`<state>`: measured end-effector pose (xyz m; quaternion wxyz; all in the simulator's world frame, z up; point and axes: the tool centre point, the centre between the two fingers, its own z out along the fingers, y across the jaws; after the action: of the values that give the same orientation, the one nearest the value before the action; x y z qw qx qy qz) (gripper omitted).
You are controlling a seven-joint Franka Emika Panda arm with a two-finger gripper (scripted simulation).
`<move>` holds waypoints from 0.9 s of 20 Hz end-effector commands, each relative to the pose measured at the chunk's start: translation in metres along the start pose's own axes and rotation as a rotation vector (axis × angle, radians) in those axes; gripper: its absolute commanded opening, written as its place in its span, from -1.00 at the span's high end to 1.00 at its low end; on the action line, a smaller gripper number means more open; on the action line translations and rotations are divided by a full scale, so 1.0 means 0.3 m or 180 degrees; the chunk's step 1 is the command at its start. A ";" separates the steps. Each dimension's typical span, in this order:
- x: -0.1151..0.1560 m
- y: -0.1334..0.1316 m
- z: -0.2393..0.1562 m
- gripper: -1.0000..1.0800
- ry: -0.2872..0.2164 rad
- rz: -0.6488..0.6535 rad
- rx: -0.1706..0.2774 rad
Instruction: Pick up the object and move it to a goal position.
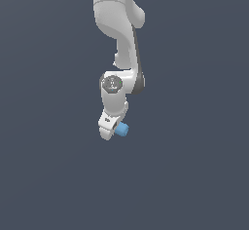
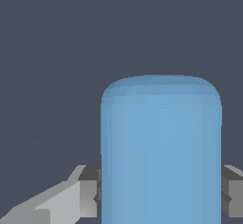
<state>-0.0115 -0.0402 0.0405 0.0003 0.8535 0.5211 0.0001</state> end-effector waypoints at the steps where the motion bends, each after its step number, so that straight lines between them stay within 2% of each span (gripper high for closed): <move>1: -0.001 -0.002 -0.010 1.00 0.0001 0.0000 -0.0001; 10: -0.011 -0.037 -0.130 1.00 -0.0002 -0.0001 -0.0002; 18: -0.027 -0.100 -0.349 1.00 -0.0006 -0.0004 -0.0002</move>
<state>-0.0378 -0.0347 0.1307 0.0007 0.8533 0.5214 -0.0008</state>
